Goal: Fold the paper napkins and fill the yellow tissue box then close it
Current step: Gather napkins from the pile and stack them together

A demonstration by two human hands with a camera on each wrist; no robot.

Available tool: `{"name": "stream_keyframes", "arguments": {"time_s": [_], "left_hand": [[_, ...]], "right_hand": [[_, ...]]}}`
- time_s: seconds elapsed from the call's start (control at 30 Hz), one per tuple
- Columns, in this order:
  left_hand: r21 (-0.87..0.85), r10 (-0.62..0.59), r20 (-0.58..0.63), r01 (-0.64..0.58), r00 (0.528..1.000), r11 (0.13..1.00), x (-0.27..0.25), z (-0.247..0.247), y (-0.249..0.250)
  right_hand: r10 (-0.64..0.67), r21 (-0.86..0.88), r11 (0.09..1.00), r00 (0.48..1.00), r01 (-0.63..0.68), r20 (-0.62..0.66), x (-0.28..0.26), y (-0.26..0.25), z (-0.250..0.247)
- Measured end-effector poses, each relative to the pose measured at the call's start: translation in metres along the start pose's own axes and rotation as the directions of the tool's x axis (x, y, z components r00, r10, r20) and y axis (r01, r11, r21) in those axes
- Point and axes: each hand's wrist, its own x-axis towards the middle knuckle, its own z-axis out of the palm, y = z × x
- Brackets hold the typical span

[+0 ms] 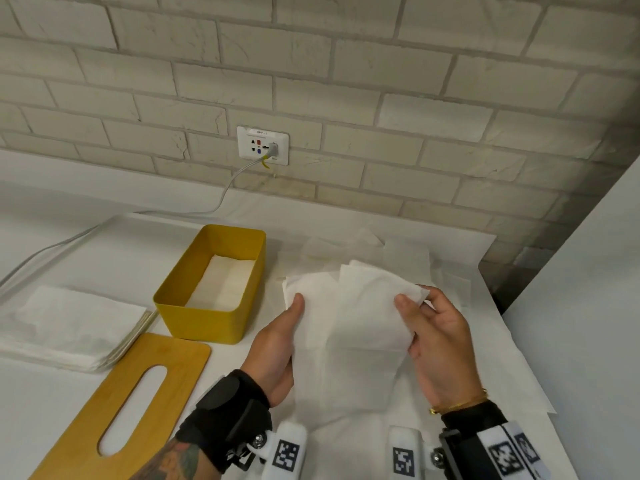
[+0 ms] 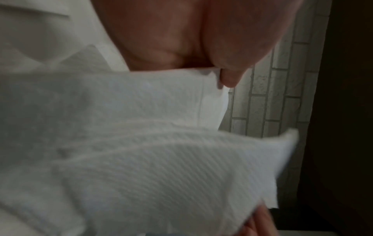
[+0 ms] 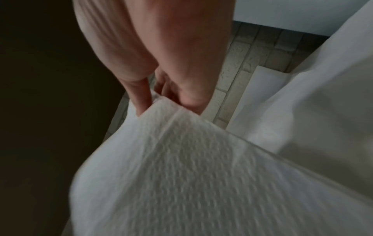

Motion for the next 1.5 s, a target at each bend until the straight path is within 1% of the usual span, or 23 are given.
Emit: {"name": "stream_keyframes", "arguments": {"time_s": [0.07, 0.13, 0.17, 0.23, 0.3, 0.37, 0.43, 0.5, 0.57, 0.6, 0.67, 0.7, 0.83, 1.0, 1.07, 1.13, 1.17, 1.23, 1.27, 1.33, 1.4, 1.43, 1.5], "left_hand": [[0.017, -0.005, -0.006, 0.005, 1.0, 1.0, 0.002, -0.001, 0.002], [0.025, -0.008, 0.014, 0.008, 1.0, 1.0, 0.003, 0.003, 0.002], [0.031, -0.005, 0.03, 0.004, 1.0, 1.0, 0.003, 0.006, 0.0], [0.034, 0.006, 0.055, -0.008, 0.998, 0.999, 0.004, 0.01, -0.003], [0.025, 0.012, 0.087, -0.014, 0.996, 1.0, 0.004, 0.012, -0.006], [0.043, 0.018, 0.114, -0.023, 0.993, 0.999, 0.002, 0.013, -0.008], [0.099, 0.045, 0.144, -0.06, 0.989, 0.993, 0.002, 0.014, -0.01], [0.13, 0.079, 0.128, -0.095, 0.989, 0.987, 0.003, 0.014, -0.012], [0.123, 0.104, 0.097, -0.116, 0.99, 0.986, 0.005, 0.013, -0.012], [0.115, 0.115, 0.089, -0.125, 0.989, 0.985, 0.006, 0.012, -0.01], [0.109, 0.135, 0.08, -0.143, 0.988, 0.984, 0.008, 0.011, -0.008], [0.113, 0.146, 0.074, -0.154, 0.987, 0.982, 0.009, 0.011, -0.007], [0.134, 0.194, 0.057, -0.2, 0.979, 0.971, 0.014, 0.011, 0.001], [0.13, 0.214, 0.058, -0.22, 0.975, 0.967, 0.017, 0.006, 0.013], [0.146, 0.194, 0.073, -0.203, 0.978, 0.968, 0.017, 0.007, 0.013], [0.195, 0.177, 0.086, -0.191, 0.98, 0.962, 0.016, 0.012, 0.011], [0.237, 0.194, 0.08, -0.208, 0.978, 0.949, 0.015, 0.015, 0.01], [0.36, 0.314, 0.06, -0.313, 0.948, 0.879, 0.014, 0.019, 0.007], [0.412, 0.391, 0.058, -0.379, 0.919, 0.829, 0.012, 0.02, 0.004], [0.419, 0.51, 0.076, -0.492, 0.857, 0.763, 0.006, 0.021, -0.003], [0.407, 0.562, 0.103, -0.551, 0.82, 0.729, 0.0, 0.017, -0.013], [0.438, 0.563, 0.107, -0.547, 0.82, 0.713, -0.001, 0.015, -0.019], [0.517, 0.52, 0.099, -0.491, 0.848, 0.701, 0.003, 0.011, -0.029]], "right_hand": [[0.032, 0.046, 0.998, 0.993, -0.038, 0.116, -0.005, -0.009, 0.0], [0.042, -0.011, 0.999, 0.984, -0.04, 0.174, -0.007, -0.012, 0.006], [0.03, -0.08, 0.997, 0.987, -0.018, 0.16, -0.008, -0.011, 0.012], [-0.017, -0.242, 0.97, 0.996, 0.036, 0.082, -0.004, -0.004, 0.021], [-0.069, -0.352, 0.934, 0.998, 0.066, 0.005, 0.0, 0.003, 0.026], [-0.095, -0.402, 0.913, 0.995, 0.073, -0.036, 0.002, 0.008, 0.029], [-0.096, -0.434, 0.898, 0.995, 0.068, -0.042, 0.002, 0.012, 0.031], [-0.098, -0.438, 0.897, 0.993, 0.061, -0.062, 0.001, 0.015, 0.032], [-0.036, -0.403, 0.915, 0.998, 0.012, -0.053, -0.001, 0.02, 0.026], [0.048, -0.355, 0.933, 0.999, -0.049, -0.012, -0.002, 0.022, 0.022], [0.235, -0.28, 0.94, 0.964, -0.194, 0.121, -0.005, 0.028, 0.014], [0.282, -0.286, 0.931, 0.943, -0.226, 0.174, -0.006, 0.032, 0.011], [0.295, -0.399, 0.898, 0.926, -0.185, 0.236, -0.016, 0.048, 0.006], [0.405, -0.53, 0.825, 0.858, -0.195, 0.316, -0.026, 0.054, -0.012], [0.368, -0.488, 0.852, 0.882, -0.192, 0.296, -0.021, 0.045, -0.011], [0.264, -0.418, 0.898, 0.928, -0.138, 0.261, -0.016, 0.031, 0.0], [0.2, -0.394, 0.914, 0.952, -0.096, 0.232, -0.014, 0.025, 0.007], [0.06, -0.361, 0.932, 0.988, -0.004, 0.145, -0.01, 0.018, 0.022], [-0.004, -0.338, 0.94, 0.995, 0.038, 0.101, -0.01, 0.016, 0.028], [-0.097, -0.292, 0.95, 0.994, 0.11, 0.058, -0.012, 0.013, 0.035], [-0.145, -0.255, 0.955, 0.988, 0.154, 0.052, -0.018, 0.015, 0.039], [-0.138, -0.245, 0.959, 0.99, 0.144, 0.042, -0.021, 0.018, 0.04], [-0.097, -0.265, 0.959, 0.995, 0.098, 0.015, -0.024, 0.029, 0.042]]}}
